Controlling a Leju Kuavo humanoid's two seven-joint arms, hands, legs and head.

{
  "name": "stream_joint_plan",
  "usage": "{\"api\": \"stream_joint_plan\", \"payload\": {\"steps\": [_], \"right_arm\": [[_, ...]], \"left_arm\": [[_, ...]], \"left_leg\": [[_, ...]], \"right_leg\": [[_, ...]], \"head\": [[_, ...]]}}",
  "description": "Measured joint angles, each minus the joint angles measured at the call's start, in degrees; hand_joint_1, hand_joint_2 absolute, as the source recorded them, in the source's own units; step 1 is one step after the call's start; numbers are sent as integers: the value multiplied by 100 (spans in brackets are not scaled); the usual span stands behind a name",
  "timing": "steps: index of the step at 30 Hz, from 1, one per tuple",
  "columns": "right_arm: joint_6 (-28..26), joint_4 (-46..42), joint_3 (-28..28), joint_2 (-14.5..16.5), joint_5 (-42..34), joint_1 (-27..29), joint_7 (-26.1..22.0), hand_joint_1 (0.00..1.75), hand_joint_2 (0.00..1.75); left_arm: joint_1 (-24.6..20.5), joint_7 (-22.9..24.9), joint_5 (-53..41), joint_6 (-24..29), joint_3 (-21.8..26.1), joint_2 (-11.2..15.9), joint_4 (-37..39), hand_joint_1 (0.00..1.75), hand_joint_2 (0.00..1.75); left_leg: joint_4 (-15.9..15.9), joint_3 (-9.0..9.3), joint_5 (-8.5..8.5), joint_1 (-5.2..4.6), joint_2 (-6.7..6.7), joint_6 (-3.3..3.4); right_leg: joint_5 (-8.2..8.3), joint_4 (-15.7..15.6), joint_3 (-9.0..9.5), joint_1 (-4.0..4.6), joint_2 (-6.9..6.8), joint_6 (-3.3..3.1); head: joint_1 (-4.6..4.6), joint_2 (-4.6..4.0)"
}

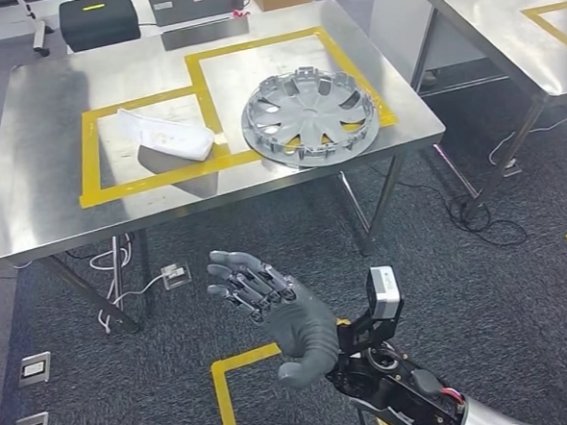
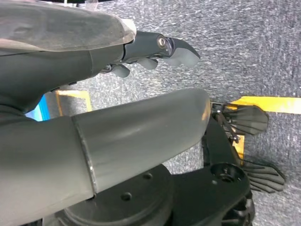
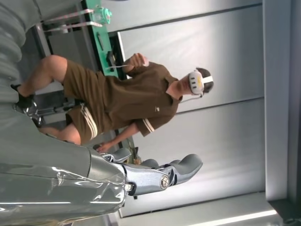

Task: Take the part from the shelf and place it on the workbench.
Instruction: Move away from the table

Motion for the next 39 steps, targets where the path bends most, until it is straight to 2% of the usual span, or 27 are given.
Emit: {"api": "stream_joint_plan", "payload": {"steps": [2, 3, 4, 6, 7, 8, 9, 11, 12, 13, 14, 16, 19, 26, 35, 39], "right_arm": [[-31, 0, -8, 0, 26, 4, 22, 0, 175], [-95, 2, -17, 0, 68, 8, 52, 0, 175], [-204, 8, -37, -2, 142, 15, 102, 0, 175], [-570, 50, -112, -24, 379, 50, 263, 0, 175], [-797, 94, -170, -48, 516, 79, 359, 0, 175], [-1037, 166, -243, -83, 653, 112, 458, 0, 175], [-1244, 254, -325, -120, 762, 142, 543, 0, 175], [-1521, 464, -528, -213, 901, 183, 658, 0, 175], [-1582, 561, -628, -257, 931, 196, 689, 0, 175], [-1629, 672, -735, -313, 955, 209, 718, 0, 175], [-1677, 795, -834, -367, 981, 233, 760, 0, 175], [-1817, 1088, -1015, -462, 1038, 320, 890, 0, 175], [-1987, 1549, -1193, -573, 1073, 408, 1006, 0, 175], [-2103, 2299, -1428, -669, 1023, 404, 1063, 0, 175], [-2378, 3827, -1661, -740, 867, 147, 991, 0, 175], [-2387, 4001, -1681, -743, 844, 121, 973, 0, 175]], "left_arm": [[7, 0, 4, 4, 0, -6, 0, 0, 0], [12, 0, 12, 7, 1, -9, 0, 0, 0], [15, -1, 25, 11, 1, -11, 0, 0, 0], [19, -3, 63, 20, 4, -11, 0, 0, 0], [22, -5, 82, 23, 6, -11, 0, 0, 0], [27, -7, 99, 24, 9, -11, 0, 0, 0], [31, -7, 111, 25, 14, -12, 0, 0, 0], [37, -2, 125, 23, 28, -17, 0, 0, 0], [37, 1, 126, 20, 36, -21, 0, 0, 0], [36, 5, 127, 16, 43, -25, 0, 0, 0], [35, 9, 128, 13, 47, -28, 0, 0, 0], [36, 16, 134, 9, 50, -30, 0, 0, 0], [43, 20, 143, 9, 50, -30, 0, 0, 0], [43, 20, 155, 8, 54, -23, 0, 0, 0], [48, 22, 197, 9, 111, -26, 0, 0, 0], [49, 24, 198, 9, 118, -25, 0, 0, 0]], "left_leg": [[-18, -32, 29, 16, 15, 85], [-29, -45, 55, 22, 27, 131], [-35, -59, 78, 25, 39, 170], [-31, -100, 111, -4, 48, 221], [-26, -117, 121, -17, 48, 233], [-18, -129, 127, -28, 46, 239], [-6, -134, 127, -36, 42, 240], [30, -137, 111, -47, 33, 229], [63, -153, 99, -61, 29, 217], [95, -185, 92, -69, 28, 199], [125, -229, 93, -75, 29, 176], [180, -316, 96, -89, 34, 166], [192, -347, 110, -88, 36, 214], [140, -324, 139, -65, 36, 170], [135, -326, 145, -65, 34, 130], [136, -326, 145, -67, 34, 130]], "right_leg": [[-51, 79, -55, -8, 2, 64], [-186, 259, -137, -13, 5, 86], [-385, 559, -261, -21, 7, 101], [-814, 1396, -570, -26, 10, 122], [-914, 1693, -658, -26, 10, 128], [-902, 1789, -651, -26, 10, 128], [-779, 1639, -535, -25, 10, 118], [-415, 883, -113, -17, 8, 69], [-298, 534, 56, -4, 7, 42], [-258, 292, 175, 11, 5, 18], [-283, 186, 215, 28, 4, -1], [-311, 112, 219, 28, 11, -7], [-315, 94, 197, 32, 22, -4], [-314, 95, 202, 59, 20, -27], [-310, 96, 209, 64, 9, -52], [-309, 95, 210, 63, 9, -52]], "head": [[19, 0], [45, 0], [75, 0], [139, 0], [155, 0], [166, 0], [175, 0], [202, 0], [211, 0], [220, 0], [222, 0], [210, 0], [159, 0], [67, 0], [69, 0], [72, 0]]}}
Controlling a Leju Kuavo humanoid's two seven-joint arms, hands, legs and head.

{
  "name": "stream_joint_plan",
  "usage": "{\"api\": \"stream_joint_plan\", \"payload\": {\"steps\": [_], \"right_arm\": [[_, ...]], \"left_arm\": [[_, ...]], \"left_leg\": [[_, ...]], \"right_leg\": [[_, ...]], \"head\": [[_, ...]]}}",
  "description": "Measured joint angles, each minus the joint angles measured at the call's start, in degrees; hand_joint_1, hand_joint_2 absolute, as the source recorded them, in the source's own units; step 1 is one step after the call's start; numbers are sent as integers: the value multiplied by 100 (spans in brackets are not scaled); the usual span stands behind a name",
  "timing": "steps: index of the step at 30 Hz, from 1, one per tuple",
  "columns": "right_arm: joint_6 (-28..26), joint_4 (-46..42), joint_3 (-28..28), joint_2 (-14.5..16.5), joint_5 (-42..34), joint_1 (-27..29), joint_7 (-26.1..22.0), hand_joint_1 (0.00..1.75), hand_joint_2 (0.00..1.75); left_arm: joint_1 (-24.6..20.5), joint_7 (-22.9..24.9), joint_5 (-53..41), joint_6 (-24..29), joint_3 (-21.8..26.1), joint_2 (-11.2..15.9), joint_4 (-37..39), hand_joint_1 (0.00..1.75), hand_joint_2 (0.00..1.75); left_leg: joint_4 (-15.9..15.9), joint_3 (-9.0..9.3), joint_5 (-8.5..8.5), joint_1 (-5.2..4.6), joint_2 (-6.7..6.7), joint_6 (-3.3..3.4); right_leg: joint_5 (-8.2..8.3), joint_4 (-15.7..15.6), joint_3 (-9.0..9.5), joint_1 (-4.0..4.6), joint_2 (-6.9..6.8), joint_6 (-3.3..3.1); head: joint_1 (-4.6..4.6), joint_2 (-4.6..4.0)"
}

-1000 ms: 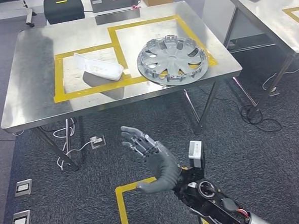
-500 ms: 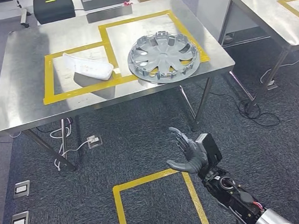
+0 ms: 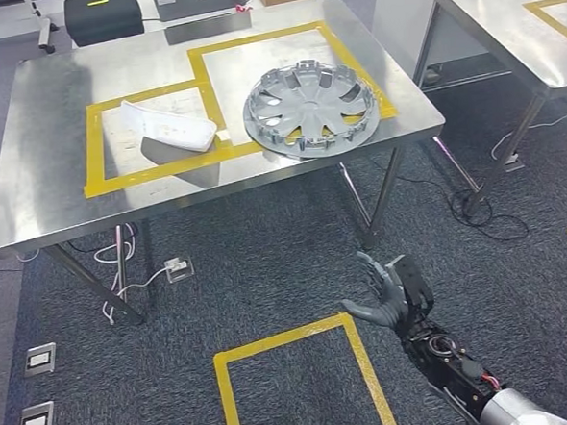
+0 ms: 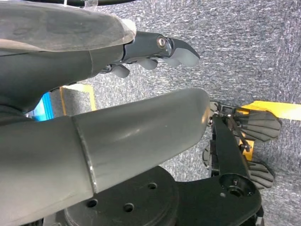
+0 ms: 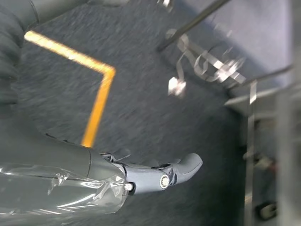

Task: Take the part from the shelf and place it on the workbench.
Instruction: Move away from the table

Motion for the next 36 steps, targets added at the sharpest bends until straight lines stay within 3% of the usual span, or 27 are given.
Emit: {"api": "stream_joint_plan", "payload": {"steps": [3, 7, 15, 27, 36], "right_arm": [[-4, 337, -38, 0, -16, -32, -26, 0, 175], [-74, 1479, -164, 1, -139, -152, 110, 0, 175], [-124, 2408, -285, 2, -271, -176, 294, 0, 175], [-325, 3361, -433, 32, -376, 41, 1065, 0, 175], [-387, 3747, -426, 264, -375, 342, 1587, 0, 175]], "left_arm": [[0, 1, 0, 0, 18, -2, 0, 0, 0], [1, 2, -10, -2, 33, -3, 0, 0, 0], [3, 2, -18, -2, 33, -4, 0, 0, 0], [4, 2, -37, -1, 33, -4, 0, 0, 0], [5, 3, -45, -2, 33, -10, 0, 0, 0]], "left_leg": [[1, 0, 0, -2, 0, 1], [3, -2, -3, -9, -5, 4], [3, -1, -3, -16, -5, 4], [2, 0, -4, -17, -5, 4], [1, 0, -4, -17, -4, 4]], "right_leg": [[1, -1, 0, -9, 0, 2], [2, -7, 0, -36, -3, 7], [2, -8, 1, -36, -6, 7], [2, -8, 2, -34, -6, 7], [2, -8, 3, -34, -6, 7]], "head": [[4, 0], [7, 0], [6, 0], [4, 0], [2, 0]]}}
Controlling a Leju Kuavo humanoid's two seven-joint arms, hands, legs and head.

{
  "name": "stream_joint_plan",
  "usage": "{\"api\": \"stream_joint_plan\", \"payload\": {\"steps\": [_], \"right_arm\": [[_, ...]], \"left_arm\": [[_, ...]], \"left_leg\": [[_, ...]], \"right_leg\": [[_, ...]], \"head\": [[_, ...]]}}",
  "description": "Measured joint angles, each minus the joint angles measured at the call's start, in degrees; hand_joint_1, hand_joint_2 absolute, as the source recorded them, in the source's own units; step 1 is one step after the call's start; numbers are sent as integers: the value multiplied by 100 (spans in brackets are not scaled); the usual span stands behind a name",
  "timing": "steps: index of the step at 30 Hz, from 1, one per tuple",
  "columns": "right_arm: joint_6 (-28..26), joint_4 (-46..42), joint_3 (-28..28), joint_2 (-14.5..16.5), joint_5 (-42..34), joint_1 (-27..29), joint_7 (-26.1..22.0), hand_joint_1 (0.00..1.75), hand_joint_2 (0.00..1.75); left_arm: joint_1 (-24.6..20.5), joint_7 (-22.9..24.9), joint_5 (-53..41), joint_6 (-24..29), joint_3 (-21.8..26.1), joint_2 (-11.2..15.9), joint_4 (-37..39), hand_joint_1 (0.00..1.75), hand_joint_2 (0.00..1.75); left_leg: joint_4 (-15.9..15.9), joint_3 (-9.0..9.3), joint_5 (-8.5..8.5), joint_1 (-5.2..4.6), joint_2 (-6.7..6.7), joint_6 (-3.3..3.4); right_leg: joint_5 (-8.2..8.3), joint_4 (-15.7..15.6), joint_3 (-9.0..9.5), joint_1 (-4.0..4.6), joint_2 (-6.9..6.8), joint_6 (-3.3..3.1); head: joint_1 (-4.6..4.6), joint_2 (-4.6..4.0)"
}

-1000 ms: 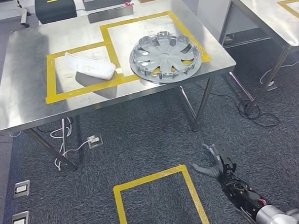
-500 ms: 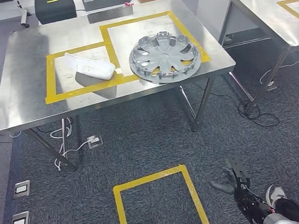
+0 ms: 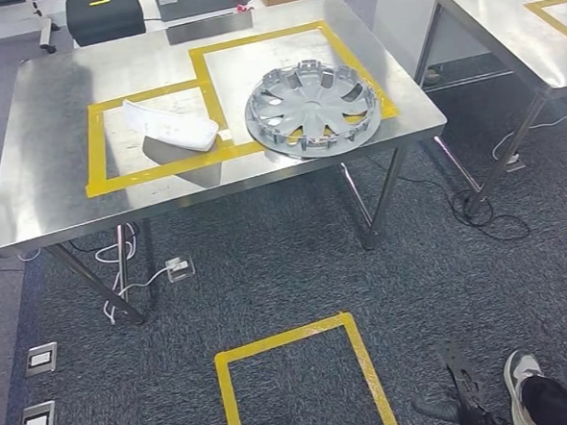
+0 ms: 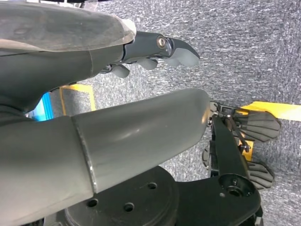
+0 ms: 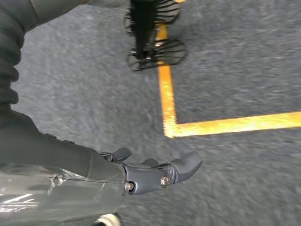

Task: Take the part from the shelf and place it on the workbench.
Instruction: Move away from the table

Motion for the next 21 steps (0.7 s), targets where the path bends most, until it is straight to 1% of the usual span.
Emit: {"api": "stream_joint_plan", "payload": {"steps": [3, 4, 6, 7, 8, 9, 10, 12, 13, 14, 15, 16, 17, 18, 19, 20, 21], "right_arm": [[-10, 84, 1, 60, -16, 56, 97, 0, 175], [-11, 109, 0, 82, -30, 74, 123, 0, 175], [-10, 153, -2, 122, -68, 102, 155, 0, 175], [-8, 167, -3, 136, -83, 115, 160, 0, 175], [-5, 180, -4, 141, -100, 129, 159, 0, 175], [-1, 193, -5, 144, -112, 140, 159, 0, 175], [3, 209, -7, 145, -119, 150, 158, 0, 175], [7, 245, -10, 146, -133, 168, 157, 0, 175], [9, 261, -11, 146, -139, 184, 158, 0, 175], [11, 275, -12, 146, -145, 199, 159, 0, 175], [14, 285, -13, 147, -146, 209, 159, 0, 175], [17, 293, -13, 147, -147, 214, 160, 0, 175], [21, 298, -13, 157, -148, 212, 160, 0, 175], [25, 303, -15, 165, -148, 205, 159, 0, 175], [30, 307, -19, 178, -148, 194, 159, 0, 175], [35, 315, -23, 191, -149, 187, 161, 0, 175], [40, 324, -29, 196, -151, 184, 162, 0, 175]], "left_arm": [[0, 7, 0, 0, 0, -4, 0, 0, 0], [1, 9, 0, 1, 0, -1, 1, 0, 0], [1, 10, 1, 1, 0, 9, 2, 0, 0], [0, 11, 1, 1, 0, 10, 2, 0, 0], [0, 11, 2, 1, 0, 6, 2, 0, 0], [0, 12, 5, 0, 0, 1, 2, 0, 0], [1, 14, 7, 1, 0, -7, 2, 0, 0], [2, 21, 11, 1, 0, -19, 2, 0, 0], [2, 27, 11, 2, 0, -26, 2, 0, 0], [4, 32, 12, 2, 0, -33, 2, 0, 0], [6, 36, 13, 2, 0, -40, 2, 0, 0], [8, 37, 13, 2, 0, -46, 2, 0, 0], [10, 37, 13, 3, 1, -37, 5, 0, 0], [8, 37, 13, 5, 1, -32, 8, 0, 0], [4, 37, 13, 7, 2, -23, 11, 0, 0], [-1, 37, 13, 9, 2, -17, 14, 0, 0], [-5, 37, 12, 9, 2, -25, 13, 0, 0]], "left_leg": [[0, 1, 0, 0, 0, 0], [11, -4, -7, -9, 0, 13], [-22, 10, 5, -28, 1, 78], [-103, 55, 39, -10, 14, 115], [-217, 122, 85, 17, 31, 142], [-321, 188, 126, 48, 53, 157], [-392, 245, 152, 80, 78, 160], [-410, 287, 139, 98, 110, 152], [-397, 302, 117, 115, 119, 128], [-372, 317, 85, 141, 127, 93], [-328, 331, 42, 176, 134, 46], [-260, 342, -18, 218, 145, -14], [-187, 340, -83, 238, 157, -79], [-92, 324, -147, 247, 170, -145], [-21, 303, -190, 242, 183, -200], [23, 283, -205, 227, 190, -241], [54, 270, -208, 229, 197, -266]], "right_leg": [[0, 0, 1, 0, 0, 0], [7, -11, 4, -10, -3, 14], [36, -68, 25, -24, 1, 60], [44, -96, 33, -30, 2, 84], [12, -65, 22, -21, 8, 100], [-80, 86, -41, -16, 12, 119], [-228, 376, -172, -25, 14, 140], [-537, 1154, -543, -74, 17, 212], [-579, 1405, -678, -113, 14, 257], [-512, 1446, -718, -154, 8, 307], [-339, 1257, -646, -199, -7, 360], [-122, 895, -496, -246, -44, 425], [2, 573, -347, -263, -89, 479], [64, 330, -229, -272, -110, 479], [49, 225, -178, -266, -110, 436], [-6, 254, -186, -243, -84, 364], [-11, 271, -201, -238, -40, 279]], "head": [[0, 0], [2, 0], [-12, 0], [-23, 0], [-27, -1], [-15, -1], [15, -1], [74, 0], [92, 0], [102, 0], [109, 0], [127, 0], [159, 0], [198, 0], [215, 0], [204, 0], [176, 0]]}}
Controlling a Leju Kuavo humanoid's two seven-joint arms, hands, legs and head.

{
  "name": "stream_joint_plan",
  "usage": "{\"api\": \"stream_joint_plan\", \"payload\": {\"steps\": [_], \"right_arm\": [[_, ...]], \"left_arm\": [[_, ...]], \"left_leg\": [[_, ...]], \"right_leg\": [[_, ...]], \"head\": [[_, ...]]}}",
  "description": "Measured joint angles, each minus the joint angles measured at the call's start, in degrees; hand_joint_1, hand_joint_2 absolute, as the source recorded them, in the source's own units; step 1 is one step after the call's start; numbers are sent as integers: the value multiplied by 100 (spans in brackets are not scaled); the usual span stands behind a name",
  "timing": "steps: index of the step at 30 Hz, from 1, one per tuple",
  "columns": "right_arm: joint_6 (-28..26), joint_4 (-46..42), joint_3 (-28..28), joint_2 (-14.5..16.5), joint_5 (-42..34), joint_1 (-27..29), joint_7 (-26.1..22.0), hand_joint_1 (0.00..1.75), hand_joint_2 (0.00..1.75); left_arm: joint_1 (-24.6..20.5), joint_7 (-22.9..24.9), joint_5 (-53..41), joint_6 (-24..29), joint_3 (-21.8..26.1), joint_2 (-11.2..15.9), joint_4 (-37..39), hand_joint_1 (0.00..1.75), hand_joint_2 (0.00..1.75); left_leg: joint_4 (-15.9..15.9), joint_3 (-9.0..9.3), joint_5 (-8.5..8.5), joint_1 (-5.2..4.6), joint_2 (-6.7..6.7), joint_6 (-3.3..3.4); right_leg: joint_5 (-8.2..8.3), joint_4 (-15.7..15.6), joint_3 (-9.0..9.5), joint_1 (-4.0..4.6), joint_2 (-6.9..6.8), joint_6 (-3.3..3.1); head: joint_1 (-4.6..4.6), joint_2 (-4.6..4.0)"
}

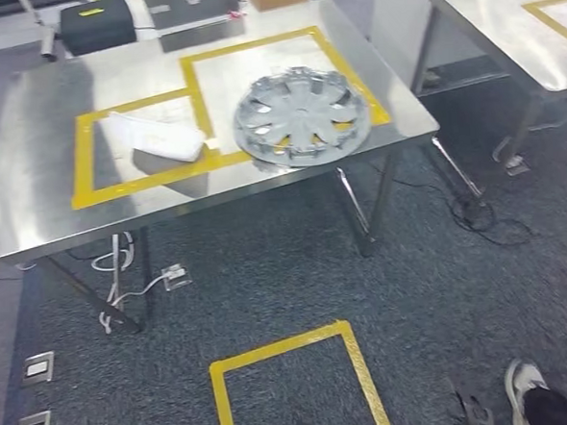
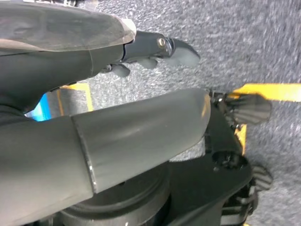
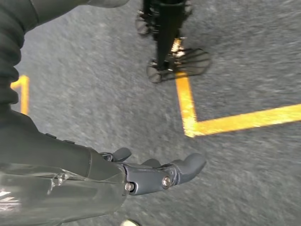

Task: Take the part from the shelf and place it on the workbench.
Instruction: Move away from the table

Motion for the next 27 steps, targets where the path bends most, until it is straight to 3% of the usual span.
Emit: {"api": "stream_joint_plan", "payload": {"steps": [2, 3, 4, 6, 7, 8, 9, 10, 12, 13, 14, 16, 18, 21, 22, 23, 24, 27], "right_arm": [[7, 14, -7, 11, -8, 5, 4, 0, 175], [9, 18, -10, 14, -11, 4, 3, 0, 175], [10, 20, -15, 14, -14, -3, 2, 0, 175], [10, 24, -23, 14, -16, -15, -2, 0, 175], [13, 26, -26, 14, -19, -16, -2, 0, 175], [19, 29, -27, 15, -20, -15, -2, 0, 175], [25, 32, -28, 15, -22, -15, -1, 0, 175], [31, 33, -29, 16, -25, -16, 1, 0, 175], [34, 33, -31, 32, -29, -27, 2, 0, 175], [34, 33, -32, 42, -31, -31, 2, 0, 175], [34, 33, -34, 50, -31, -33, 1, 0, 175], [34, 34, -38, 52, -32, -28, -2, 0, 175], [40, 37, -38, 52, -40, -18, -4, 0, 175], [42, 37, -38, 54, -51, -31, -4, 0, 175], [41, 38, -39, 54, -52, -33, -4, 0, 175], [40, 41, -40, 54, -54, -26, -3, 0, 175], [40, 45, -40, 54, -54, -19, -3, 0, 175], [40, 55, -41, 54, -55, -19, -4, 0, 175]], "left_arm": [[-4, 1, -3, -1, -1, -7, 0, 0, 0], [-5, 1, -5, -1, -1, -8, 0, 0, 0], [-7, 1, -8, -1, -1, -9, 0, 0, 0], [-4, 0, -12, 0, 0, -8, 0, 0, 0], [2, 0, -12, 1, 0, -9, 0, 0, 0], [10, 1, -12, 1, -1, -10, 0, 0, 0], [16, 2, -12, 2, -1, -12, 0, 0, 0], [19, 2, -13, 2, -2, -10, 0, 0, 0], [14, 3, -15, 5, -1, 10, 3, 0, 0], [8, 4, -16, 7, -1, 21, 4, 0, 0], [0, 4, -16, 9, 0, 30, 5, 0, 0], [-15, 4, -17, 10, 0, 30, 4, 0, 0], [-13, 5, -18, 10, 0, 26, 4, 0, 0], [6, 6, -19, 10, 0, 22, 4, 0, 0], [10, 6, -19, 10, 0, 22, 4, 0, 0], [13, 7, -19, 10, 0, 20, 4, 0, 0], [15, 7, -19, 10, 0, 15, 4, 0, 0], [15, 7, -19, 10, 0, -1, 4, 0, 0]], "left_leg": [[71, -29, -55, 19, -30, -29], [247, -116, -163, 24, -68, -29], [549, -270, -319, 18, -110, -22], [1397, -749, -642, -18, -170, 18], [1719, -959, -705, -40, -183, 47], [1849, -1086, -658, -65, -195, 89], [1751, -1103, -506, -95, -211, 149], [1450, -1013, -279, -135, -248, 225], [675, -720, 103, -214, -411, 394], [404, -611, 191, -242, -470, 432], [263, -558, 207, -260, -502, 444], [180, -526, 216, -262, -439, 416], [76, -470, 262, -232, -351, 433], [6, -419, 286, -222, -199, 471], [8, -414, 282, -225, -152, 471], [10, -407, 274, -225, -109, 468], [14, -395, 262, -225, -69, 460], [43, -331, 196, -242, 48, 398]], "right_leg": [[-4, 24, -21, 13, 57, -97], [-2, 19, -21, 17, 86, -131], [-1, 13, -21, 25, 115, -163], [-6, 10, -28, 60, 173, -211], [-11, 9, -27, 86, 206, -233], [-15, 9, -23, 116, 246, -251], [-16, 7, -15, 147, 290, -264], [-16, 5, -5, 173, 337, -273], [-18, 3, 1, 201, 423, -282], [-19, 3, -6, 205, 458, -280], [-19, -1, -17, 198, 489, -270], [-9, -25, -42, 191, 541, -227], [-113, 104, -110, 197, 425, -174], [-655, 1062, -507, 199, 160, -111], [-781, 1385, -642, 196, 138, -91], [-800, 1536, -698, 189, 126, -75], [-706, 1462, -645, 181, 110, -63], [-173, 339, -68, 188, -107, -80]], "head": [[-85, 0], [-116, 0], [-156, 0], [-227, 0], [-245, 0], [-255, 0], [-259, 0], [-262, 0], [-261, 0], [-256, 0], [-250, 0], [-248, 0], [-228, 0], [-141, 0], [-122, 0], [-102, 0], [-81, 0], [2, 0]]}}
